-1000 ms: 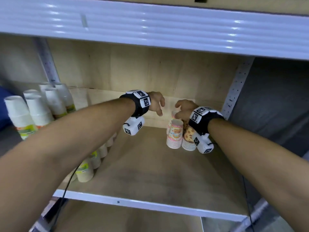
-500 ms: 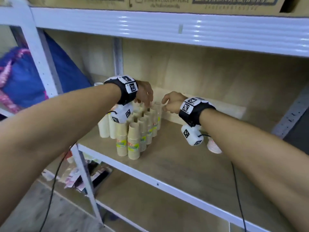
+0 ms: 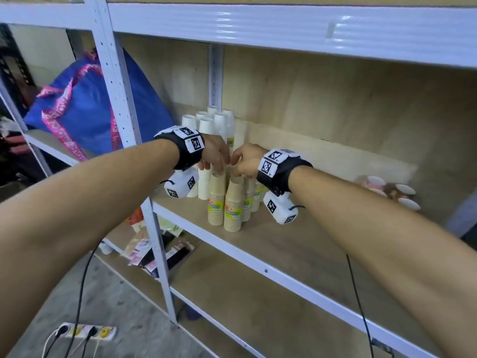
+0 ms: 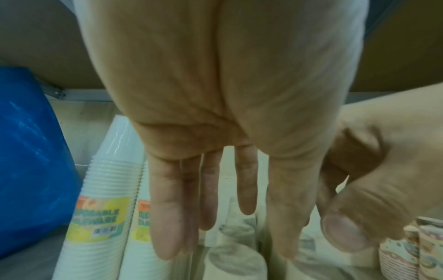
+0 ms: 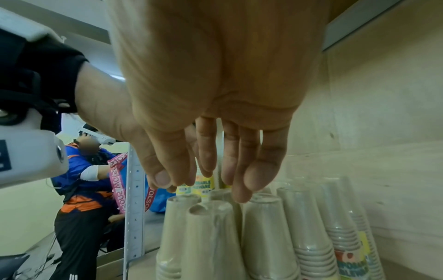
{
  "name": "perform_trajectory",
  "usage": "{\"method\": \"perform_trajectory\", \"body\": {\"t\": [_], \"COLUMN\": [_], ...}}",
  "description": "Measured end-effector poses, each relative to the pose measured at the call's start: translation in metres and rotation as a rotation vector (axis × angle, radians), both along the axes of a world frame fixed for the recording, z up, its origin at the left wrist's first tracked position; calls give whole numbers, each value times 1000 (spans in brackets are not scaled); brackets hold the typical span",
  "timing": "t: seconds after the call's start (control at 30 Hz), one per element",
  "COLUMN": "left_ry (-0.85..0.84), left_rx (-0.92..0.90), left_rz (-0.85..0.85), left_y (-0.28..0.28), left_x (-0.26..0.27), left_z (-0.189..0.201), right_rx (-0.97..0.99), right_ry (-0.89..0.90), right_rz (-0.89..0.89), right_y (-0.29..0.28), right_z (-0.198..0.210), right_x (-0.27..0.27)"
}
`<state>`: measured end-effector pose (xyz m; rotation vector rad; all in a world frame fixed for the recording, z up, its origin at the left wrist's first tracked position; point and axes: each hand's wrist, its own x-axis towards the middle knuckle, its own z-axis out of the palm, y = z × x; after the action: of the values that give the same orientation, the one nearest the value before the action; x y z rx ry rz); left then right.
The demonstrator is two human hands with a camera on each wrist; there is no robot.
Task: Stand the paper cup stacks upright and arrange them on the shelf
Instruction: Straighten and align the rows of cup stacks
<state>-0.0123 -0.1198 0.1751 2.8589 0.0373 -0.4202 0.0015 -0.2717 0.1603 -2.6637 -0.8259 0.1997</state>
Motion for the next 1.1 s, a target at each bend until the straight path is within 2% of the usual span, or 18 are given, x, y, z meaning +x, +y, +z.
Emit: {"method": "perform_trajectory", "body": {"t": [0.6, 0.93, 1.1], "left_ry": [23, 21, 32], "left_rx": [-84, 33, 102], "left_rz": [-2, -78, -146], "left_y": [2, -9, -29], "left_x": [-4, 0, 8], "left_z": [-34, -30, -21], "right_rx": [-165, -247, -214], "right_ry": [-30, 0, 78], "right_rz": [-44, 31, 16], "right_y": [18, 3, -20], "right_z": [-21, -21, -12], "right_x": [-17, -19, -12]}}
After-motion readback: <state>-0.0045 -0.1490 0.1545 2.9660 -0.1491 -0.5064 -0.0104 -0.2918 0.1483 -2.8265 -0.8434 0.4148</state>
